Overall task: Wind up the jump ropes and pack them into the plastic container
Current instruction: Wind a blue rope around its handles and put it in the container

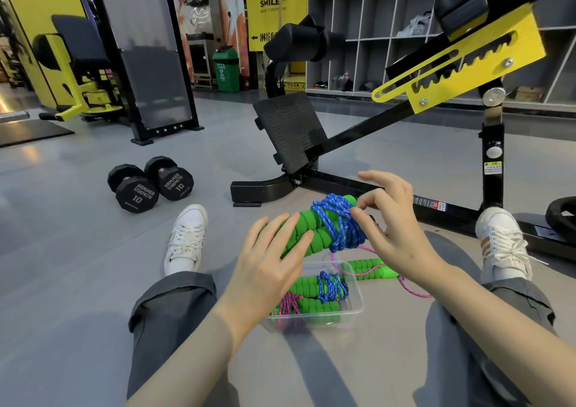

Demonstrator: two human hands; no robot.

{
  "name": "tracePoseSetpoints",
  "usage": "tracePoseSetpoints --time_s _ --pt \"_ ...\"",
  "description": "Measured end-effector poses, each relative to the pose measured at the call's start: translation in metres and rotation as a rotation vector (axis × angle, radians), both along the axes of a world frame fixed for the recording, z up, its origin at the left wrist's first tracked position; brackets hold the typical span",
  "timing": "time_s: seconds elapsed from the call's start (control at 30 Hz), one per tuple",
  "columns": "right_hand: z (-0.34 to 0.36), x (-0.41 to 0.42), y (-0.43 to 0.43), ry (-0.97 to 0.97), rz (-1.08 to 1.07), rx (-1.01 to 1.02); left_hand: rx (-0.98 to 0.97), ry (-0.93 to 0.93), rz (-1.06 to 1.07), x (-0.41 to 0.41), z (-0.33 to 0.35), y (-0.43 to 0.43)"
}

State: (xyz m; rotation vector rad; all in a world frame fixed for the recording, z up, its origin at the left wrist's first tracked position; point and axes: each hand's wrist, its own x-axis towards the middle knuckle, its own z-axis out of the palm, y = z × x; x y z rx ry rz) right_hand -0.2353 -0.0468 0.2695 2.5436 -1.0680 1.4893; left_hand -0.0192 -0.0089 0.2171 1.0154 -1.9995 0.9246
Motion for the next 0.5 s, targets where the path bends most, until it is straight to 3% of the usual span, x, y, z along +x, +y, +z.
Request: tracePoseSetpoints --time_s 0.13,0.33,0.43,0.5 --pt "-0.002 -0.004 -0.003 0.08 0.008 -0.007 -0.012 -0.007 -0.007 0.004 -0.001 0.001" --pt "-0.012 -0.006 -0.009 0.204 -0.036 -0.316 -0.018 -0.039 0.005 0.002 -0.004 -0.001" --pt "-0.024 -0.011 -0.012 0.363 -0.022 -0.468 0.006 -0.048 0.003 0.005 -0.014 -0.002" --pt "-0.034 -0.017 -0.014 0.488 0.026 -0.445 0.013 -0.038 0.006 0.009 -0.02 -0.004"
